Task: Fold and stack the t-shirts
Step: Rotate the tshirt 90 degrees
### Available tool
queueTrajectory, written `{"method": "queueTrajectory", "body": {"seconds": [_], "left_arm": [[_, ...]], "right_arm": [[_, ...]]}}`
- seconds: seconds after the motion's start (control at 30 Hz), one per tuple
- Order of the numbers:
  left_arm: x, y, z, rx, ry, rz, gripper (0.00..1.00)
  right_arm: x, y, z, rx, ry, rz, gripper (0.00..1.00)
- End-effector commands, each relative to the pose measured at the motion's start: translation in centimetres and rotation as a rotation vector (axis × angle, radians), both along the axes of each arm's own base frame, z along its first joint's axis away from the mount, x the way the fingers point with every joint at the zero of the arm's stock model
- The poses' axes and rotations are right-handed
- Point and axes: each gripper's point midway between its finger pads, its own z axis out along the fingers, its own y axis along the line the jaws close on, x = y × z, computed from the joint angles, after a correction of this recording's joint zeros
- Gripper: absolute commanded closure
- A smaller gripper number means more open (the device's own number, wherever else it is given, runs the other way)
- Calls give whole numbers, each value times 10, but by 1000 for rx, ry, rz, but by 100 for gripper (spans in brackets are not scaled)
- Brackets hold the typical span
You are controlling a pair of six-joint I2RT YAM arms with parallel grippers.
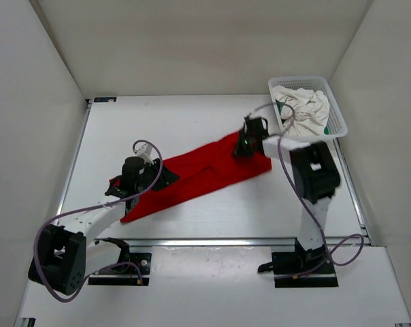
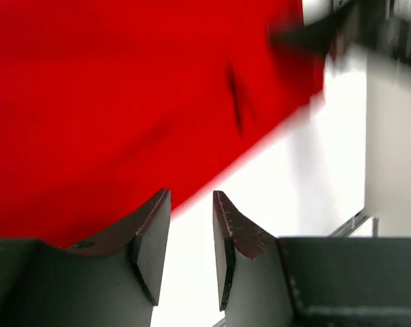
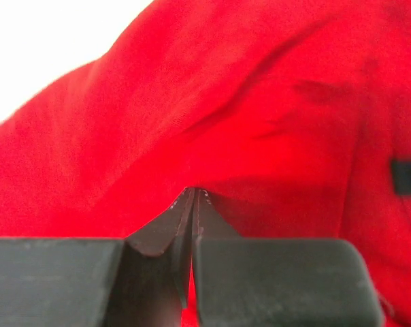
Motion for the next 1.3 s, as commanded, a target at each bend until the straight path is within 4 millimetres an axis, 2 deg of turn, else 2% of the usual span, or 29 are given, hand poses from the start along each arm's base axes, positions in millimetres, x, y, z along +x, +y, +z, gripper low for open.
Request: {"method": "queueTrajectory", "body": {"seconds": [0.0, 0.03, 0.07, 0.1, 0.13, 0.17, 0.2, 0.27, 0.3, 0.33, 0.37, 0.4, 0.43, 0.47, 0.5, 0.57, 0.6, 0.63, 0.67, 0.7, 0.73, 0.77, 0.8, 0.87, 0.93, 1.0, 1.07, 1.1, 1.27], "left_arm": [[-6, -8, 15, 15, -31, -75, 58], [-7, -7, 15, 28, -31, -86, 58], [-5, -4, 17, 41, -36, -81, 58], [-5, -1, 18, 46, -38, -77, 60], [-6, 4, 18, 63, -29, -69, 61], [-8, 5, 18, 73, -29, -66, 61], [-9, 7, 17, 93, -25, -71, 61], [-12, 7, 13, 115, -13, -85, 63], [-10, 7, 16, 126, -20, -86, 64], [-15, 2, 16, 129, -15, -114, 67], [-15, 2, 15, 129, -9, -116, 67], [-17, 2, 13, 132, -4, -117, 70], [-19, 2, 15, 127, -7, -122, 73], [-17, 7, 15, 126, -7, -104, 75], [-17, 8, 17, 128, -19, -102, 76], [-16, 17, 27, 130, -35, -79, 76], [-15, 22, 26, 143, -30, -64, 76], [-13, 26, 32, 142, -45, -52, 75], [-9, 31, 39, 140, -58, -40, 75], [-9, 31, 40, 138, -59, -47, 74], [-7, 32, 46, 137, -65, -48, 73], [-3, 36, 49, 144, -67, -38, 72], [-3, 35, 49, 152, -61, -45, 71], [1, 33, 51, 151, -65, -68, 70], [2, 30, 51, 142, -62, -90, 68], [1, 30, 49, 136, -41, -93, 69], [0, 31, 48, 123, -48, -79, 69], [-2, 32, 45, 122, -42, -76, 69], [-6, 30, 44, 121, -57, -88, 68]], "right_arm": [[73, 32, -3, -10, -7, 56, 100], [110, 49, 11, 5, -51, 84, 100], [125, 57, 15, 10, -62, 94, 100], [154, 68, 31, 12, -94, 104, 100], [177, 81, 58, 30, -143, 123, 100], [187, 88, 78, 47, -186, 135, 100], [206, 95, 118, 92, -293, 140, 100], [190, 91, 151, 149, -297, 166, 100], [177, 86, 177, 132, -329, 169, 100], [161, 86, 205, 104, -380, 183, 100], [150, 90, 220, 83, -415, 196, 100], [134, 81, 238, 49, -452, 195, 100], [111, 79, 255, 39, -486, 195, 100], [90, 78, 306, 92, -597, 190, 100], [69, 79, 263, 91, -513, 220, 100], [18, 69, 248, 174, -496, 205, 100], [5, 69, 243, 181, -496, 204, 100], [-19, 69, 227, 196, -476, 192, 100], [-38, 82, 231, 229, -497, 223, 99], [-54, 83, 198, 207, -440, 229, 98], [-74, 96, 178, 210, -393, 259, 96], [-90, 109, 158, 216, -351, 291, 92], [-99, 118, 150, 228, -333, 312, 87], [-124, 150, 130, 286, -287, 358, 62], [-132, 171, 120, 310, -272, 373, 54], [-137, 189, 108, 311, -245, 377, 54], [-134, 203, 82, 292, -192, 361, 54], [-130, 203, 69, 292, -158, 332, 54], [-123, 208, 31, 307, -60, 250, 55]]}}
